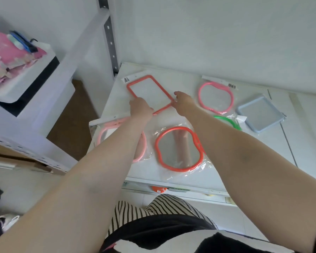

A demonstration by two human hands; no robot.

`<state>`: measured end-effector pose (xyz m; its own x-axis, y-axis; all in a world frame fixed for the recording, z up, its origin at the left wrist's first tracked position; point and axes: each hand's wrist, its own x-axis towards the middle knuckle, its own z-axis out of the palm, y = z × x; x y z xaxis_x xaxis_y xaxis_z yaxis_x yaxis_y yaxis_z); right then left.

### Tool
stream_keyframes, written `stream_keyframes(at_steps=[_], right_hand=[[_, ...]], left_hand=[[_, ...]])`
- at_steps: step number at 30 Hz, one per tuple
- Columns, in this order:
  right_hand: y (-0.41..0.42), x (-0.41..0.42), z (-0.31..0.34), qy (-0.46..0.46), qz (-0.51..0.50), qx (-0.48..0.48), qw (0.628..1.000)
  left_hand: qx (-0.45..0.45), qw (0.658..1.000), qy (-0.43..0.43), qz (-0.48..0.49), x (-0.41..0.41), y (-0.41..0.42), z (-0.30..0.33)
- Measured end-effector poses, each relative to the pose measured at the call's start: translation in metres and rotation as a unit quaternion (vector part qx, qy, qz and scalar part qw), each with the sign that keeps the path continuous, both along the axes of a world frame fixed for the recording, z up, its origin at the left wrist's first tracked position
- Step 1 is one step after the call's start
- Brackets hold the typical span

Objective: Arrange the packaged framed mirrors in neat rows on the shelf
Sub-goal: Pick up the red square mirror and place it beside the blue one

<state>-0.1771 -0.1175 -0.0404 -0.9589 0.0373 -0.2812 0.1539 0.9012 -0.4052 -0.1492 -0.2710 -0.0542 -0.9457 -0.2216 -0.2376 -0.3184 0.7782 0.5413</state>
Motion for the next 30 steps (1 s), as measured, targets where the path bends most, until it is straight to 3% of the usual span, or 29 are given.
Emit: stream_keyframes(at_steps=[3, 8, 12, 16, 18, 23, 30], right_hand=[[-0.008, -0.003, -0.005, 0.003, -0.033, -0.041, 0.999], [-0.002, 0.0, -0.001, -0.002, -0.152, -0.145, 0.978], [0.009, 0.014, 0.01, 0.008, -0.261, -0.311, 0.914], [0.023, 0.038, 0.034, 0.032, -0.313, -0.375, 0.872], [0.032, 0.057, 0.047, 0.047, -0.337, -0.404, 0.849], [0.047, 0.125, 0.073, 0.086, -0.405, -0.443, 0.795], [0.061, 0.248, 0.078, 0.145, -0.496, -0.441, 0.734]], left_hand=[[0.035, 0.999, 0.003, 0.019, -0.003, 0.002, -0.007], [0.3, 0.945, -0.033, 0.129, -0.004, 0.001, -0.002], [0.418, 0.897, -0.04, 0.14, 0.001, -0.001, 0.024], [0.491, 0.865, -0.02, 0.103, 0.015, 0.003, 0.055], [0.504, 0.86, -0.021, 0.079, 0.025, 0.009, 0.066], [0.453, 0.891, 0.009, 0.013, 0.066, 0.027, 0.081], [0.468, 0.878, -0.029, -0.098, 0.146, 0.056, 0.074]])
